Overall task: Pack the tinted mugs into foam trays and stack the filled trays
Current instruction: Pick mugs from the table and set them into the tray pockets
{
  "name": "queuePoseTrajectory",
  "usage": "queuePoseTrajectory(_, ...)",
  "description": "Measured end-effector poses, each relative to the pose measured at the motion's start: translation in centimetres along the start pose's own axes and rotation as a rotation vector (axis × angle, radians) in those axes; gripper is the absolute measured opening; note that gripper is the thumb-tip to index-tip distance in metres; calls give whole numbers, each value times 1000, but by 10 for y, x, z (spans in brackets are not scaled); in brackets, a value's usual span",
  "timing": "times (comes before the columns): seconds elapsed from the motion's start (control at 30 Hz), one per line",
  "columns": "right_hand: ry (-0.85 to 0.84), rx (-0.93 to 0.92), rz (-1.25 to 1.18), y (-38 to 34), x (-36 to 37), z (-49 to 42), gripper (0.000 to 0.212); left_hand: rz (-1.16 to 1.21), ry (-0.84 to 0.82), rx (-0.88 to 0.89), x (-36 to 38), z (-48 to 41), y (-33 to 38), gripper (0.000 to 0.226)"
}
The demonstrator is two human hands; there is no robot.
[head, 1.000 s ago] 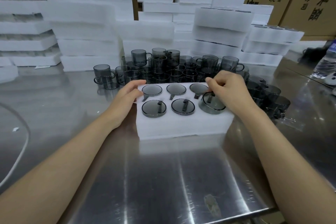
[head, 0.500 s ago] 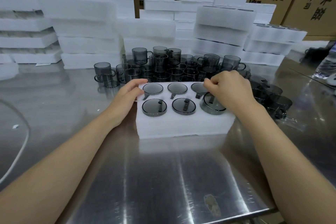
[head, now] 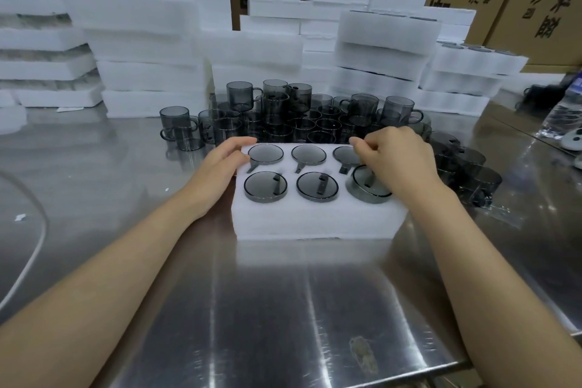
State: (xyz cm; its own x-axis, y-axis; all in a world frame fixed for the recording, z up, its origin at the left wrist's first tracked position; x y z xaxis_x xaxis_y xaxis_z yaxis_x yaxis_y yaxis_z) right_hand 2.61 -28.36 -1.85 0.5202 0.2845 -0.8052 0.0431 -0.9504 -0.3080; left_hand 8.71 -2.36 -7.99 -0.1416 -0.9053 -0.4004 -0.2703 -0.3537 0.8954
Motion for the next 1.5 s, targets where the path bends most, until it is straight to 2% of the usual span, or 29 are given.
queuePoseTrajectory(0.27,-8,-9,137,-3,16,-4,36,-26,15,5,1,-1,0,31)
queuePoseTrajectory(0.37,-169,83,140,8,27,-2,55,-17,18,16,0,-2,-1,31)
queuePoseTrajectory(0.47,-349,206,-5,15,34,-6,68,-39,16,27,0,-2,-3,31)
queuePoseTrajectory(0.57,-349,344,-251,22,33,-1,77,-45,12,24,0,-2,-5,31)
queuePoseTrajectory(0.7,-418,441,-195,31,19,10,93,-92,106,68,0,-2,-5,33)
queuePoseTrajectory(0.8,-528,436,-241,35,15,14,85,-173,177,87,-1,-1,-3,16)
queuePoseTrajectory(0.87,-588,402,-291,37,14,15,82,-167,177,84,-2,-1,-3,14)
queuePoseTrajectory(1.03,-768,413,-699,35,15,27,80,-48,223,113,-9,-1,-4,12)
queuePoseTrajectory(1.1,-776,406,-848,31,14,29,82,28,274,90,-13,-3,-6,8)
queuePoseTrajectory(1.17,-756,425,-966,29,15,29,88,92,326,79,-17,-4,-7,15)
queuePoseTrajectory(1.33,-651,446,-1205,20,18,26,75,164,398,92,-22,-4,-9,21)
queuePoseTrajectory(1.5,-465,465,-1398,13,23,21,57,225,441,25,-21,-6,-12,19)
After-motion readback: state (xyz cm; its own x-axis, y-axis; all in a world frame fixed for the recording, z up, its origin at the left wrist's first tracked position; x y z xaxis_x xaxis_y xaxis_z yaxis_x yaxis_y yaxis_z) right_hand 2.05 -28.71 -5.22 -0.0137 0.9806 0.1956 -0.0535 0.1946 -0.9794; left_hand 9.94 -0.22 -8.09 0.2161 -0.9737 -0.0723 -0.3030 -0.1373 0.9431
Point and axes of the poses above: each hand's wrist, its own z-axis away from the middle knuckle, its own x-axis out of the palm, y = z × x, the point moved 4 cm from there along -z, towards the middle knuckle, and after that the axes turned 9 degrees about -z, right-handed, at the moved point
